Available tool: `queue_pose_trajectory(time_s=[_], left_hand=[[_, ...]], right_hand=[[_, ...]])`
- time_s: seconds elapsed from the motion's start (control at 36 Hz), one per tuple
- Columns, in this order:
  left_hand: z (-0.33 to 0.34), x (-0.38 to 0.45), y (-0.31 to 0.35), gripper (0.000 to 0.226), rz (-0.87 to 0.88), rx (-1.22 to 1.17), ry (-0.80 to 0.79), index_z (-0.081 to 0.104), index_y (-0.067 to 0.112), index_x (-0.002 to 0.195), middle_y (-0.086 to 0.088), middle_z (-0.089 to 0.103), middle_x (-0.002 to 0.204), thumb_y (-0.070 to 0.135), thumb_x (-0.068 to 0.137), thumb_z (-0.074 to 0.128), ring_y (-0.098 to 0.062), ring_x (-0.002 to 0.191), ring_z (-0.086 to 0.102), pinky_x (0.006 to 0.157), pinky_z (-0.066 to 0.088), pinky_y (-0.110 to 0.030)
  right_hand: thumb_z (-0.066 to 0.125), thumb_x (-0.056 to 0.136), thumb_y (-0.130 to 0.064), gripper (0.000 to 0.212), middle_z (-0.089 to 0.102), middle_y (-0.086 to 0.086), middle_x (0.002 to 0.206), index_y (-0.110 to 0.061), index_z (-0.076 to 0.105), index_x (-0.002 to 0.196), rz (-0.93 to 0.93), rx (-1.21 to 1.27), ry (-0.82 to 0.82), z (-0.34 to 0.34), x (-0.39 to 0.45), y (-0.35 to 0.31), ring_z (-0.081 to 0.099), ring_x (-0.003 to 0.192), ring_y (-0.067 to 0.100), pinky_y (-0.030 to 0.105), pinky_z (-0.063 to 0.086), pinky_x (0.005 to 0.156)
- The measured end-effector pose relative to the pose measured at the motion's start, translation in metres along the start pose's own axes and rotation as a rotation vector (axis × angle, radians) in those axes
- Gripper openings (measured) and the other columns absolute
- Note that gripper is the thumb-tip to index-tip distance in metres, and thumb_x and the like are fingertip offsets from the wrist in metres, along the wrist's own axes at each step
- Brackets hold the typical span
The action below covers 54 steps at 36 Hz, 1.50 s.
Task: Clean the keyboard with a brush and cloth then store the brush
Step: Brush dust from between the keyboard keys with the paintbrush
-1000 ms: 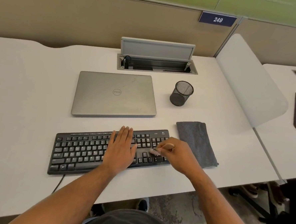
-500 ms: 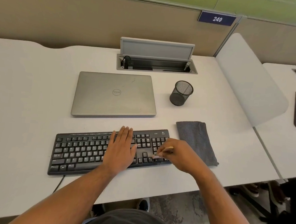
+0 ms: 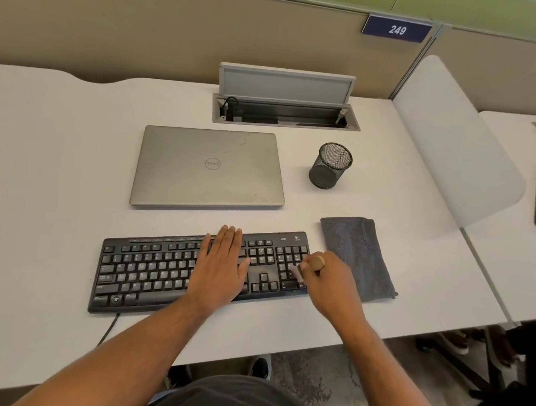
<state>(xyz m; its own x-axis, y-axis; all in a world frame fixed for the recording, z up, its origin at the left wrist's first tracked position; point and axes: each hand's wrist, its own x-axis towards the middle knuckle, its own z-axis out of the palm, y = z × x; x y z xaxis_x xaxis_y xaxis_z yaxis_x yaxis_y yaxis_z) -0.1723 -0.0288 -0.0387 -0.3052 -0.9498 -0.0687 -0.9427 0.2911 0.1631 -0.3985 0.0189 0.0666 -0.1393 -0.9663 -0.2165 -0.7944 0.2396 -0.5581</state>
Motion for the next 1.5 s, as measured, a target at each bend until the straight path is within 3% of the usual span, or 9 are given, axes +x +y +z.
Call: queue_pose_trajectory(time_s=[0.28, 0.39, 0.58, 0.72, 0.83, 0.97, 1.11, 1.39, 1.5], left_hand=[[0.000, 0.000, 0.000, 0.073, 0.006, -0.010, 0.006, 0.018, 0.011, 0.162, -0.009, 0.022, 0.168, 0.053, 0.103, 0.010, -0.023, 0.157, 0.012, 0.127, 0.007, -0.049], [0.001, 0.000, -0.001, 0.072, 0.005, -0.016, 0.008, 0.019, 0.011, 0.162, -0.010, 0.024, 0.168, 0.052, 0.104, 0.013, -0.023, 0.157, 0.014, 0.127, 0.008, -0.050], [0.001, 0.000, -0.001, 0.072, 0.002, -0.016, 0.009, 0.017, 0.012, 0.162, -0.009, 0.023, 0.168, 0.053, 0.103, 0.012, -0.023, 0.157, 0.012, 0.127, 0.007, -0.049], [0.001, -0.001, 0.000, 0.074, 0.001, -0.026, 0.003, 0.012, 0.013, 0.163, -0.007, 0.016, 0.170, 0.054, 0.102, 0.006, -0.021, 0.158, 0.006, 0.128, 0.004, -0.048], [0.000, 0.000, 0.000, 0.073, 0.002, -0.028, 0.012, 0.014, 0.012, 0.163, -0.008, 0.019, 0.169, 0.053, 0.103, 0.008, -0.021, 0.158, 0.008, 0.127, 0.002, -0.047], [0.001, 0.000, 0.000, 0.072, 0.000, -0.027, 0.021, 0.018, 0.012, 0.163, -0.008, 0.022, 0.168, 0.052, 0.104, 0.012, -0.022, 0.157, 0.012, 0.127, 0.002, -0.047], [0.001, 0.000, 0.000, 0.073, 0.003, -0.015, 0.016, 0.016, 0.013, 0.163, -0.008, 0.020, 0.169, 0.053, 0.103, 0.010, -0.022, 0.158, 0.010, 0.127, 0.002, -0.047], [0.002, 0.000, -0.001, 0.072, 0.006, -0.006, 0.025, 0.021, 0.011, 0.162, -0.009, 0.025, 0.167, 0.053, 0.104, 0.013, -0.023, 0.157, 0.015, 0.127, 0.008, -0.049], [0.003, 0.000, 0.000, 0.072, 0.009, -0.008, 0.027, 0.021, 0.011, 0.162, -0.010, 0.026, 0.167, 0.053, 0.104, 0.013, -0.024, 0.156, 0.016, 0.127, 0.009, -0.050]], right_hand=[[0.051, 0.095, -0.015, 0.037, 0.068, 0.014, 0.074, -0.012, 0.037, 0.061, 0.143, 0.061, 0.046, 0.002, -0.009, 0.009, 0.052, 0.058, 0.016, 0.032, 0.042, 0.053], [0.053, 0.099, -0.017, 0.034, 0.069, 0.001, 0.075, -0.008, 0.053, 0.066, 0.149, 0.082, 0.054, 0.004, -0.015, 0.007, 0.064, 0.071, 0.018, 0.023, 0.046, 0.055], [0.055, 0.098, -0.020, 0.028, 0.071, 0.002, 0.079, -0.007, 0.066, 0.076, 0.097, 0.070, 0.000, 0.003, -0.022, -0.002, 0.068, 0.075, 0.020, 0.040, 0.059, 0.067], [0.062, 0.104, -0.027, 0.014, 0.069, -0.007, 0.098, -0.019, 0.073, 0.102, -0.017, 0.120, -0.004, 0.009, -0.030, -0.015, 0.064, 0.090, 0.008, 0.024, 0.051, 0.078], [0.057, 0.104, -0.027, 0.020, 0.067, -0.005, 0.087, -0.017, 0.068, 0.092, -0.010, 0.037, -0.002, 0.019, -0.033, -0.011, 0.060, 0.078, 0.006, 0.014, 0.040, 0.062], [0.058, 0.099, -0.026, 0.026, 0.065, -0.005, 0.077, -0.013, 0.065, 0.078, -0.019, 0.030, -0.006, 0.022, -0.038, -0.008, 0.060, 0.073, 0.012, 0.026, 0.046, 0.061], [0.058, 0.104, -0.031, 0.016, 0.065, -0.014, 0.094, -0.023, 0.071, 0.102, -0.135, 0.047, 0.017, 0.030, -0.044, 0.003, 0.060, 0.084, 0.001, 0.008, 0.042, 0.070], [0.070, 0.095, -0.007, 0.010, 0.065, -0.014, 0.087, -0.017, 0.071, 0.095, -0.159, 0.114, 0.323, 0.042, -0.063, 0.031, 0.062, 0.082, 0.000, 0.004, 0.043, 0.060], [0.058, 0.101, -0.028, 0.016, 0.066, -0.014, 0.097, -0.020, 0.071, 0.107, -0.262, 0.074, 0.208, 0.053, -0.067, 0.029, 0.062, 0.081, -0.002, 0.003, 0.047, 0.065]])
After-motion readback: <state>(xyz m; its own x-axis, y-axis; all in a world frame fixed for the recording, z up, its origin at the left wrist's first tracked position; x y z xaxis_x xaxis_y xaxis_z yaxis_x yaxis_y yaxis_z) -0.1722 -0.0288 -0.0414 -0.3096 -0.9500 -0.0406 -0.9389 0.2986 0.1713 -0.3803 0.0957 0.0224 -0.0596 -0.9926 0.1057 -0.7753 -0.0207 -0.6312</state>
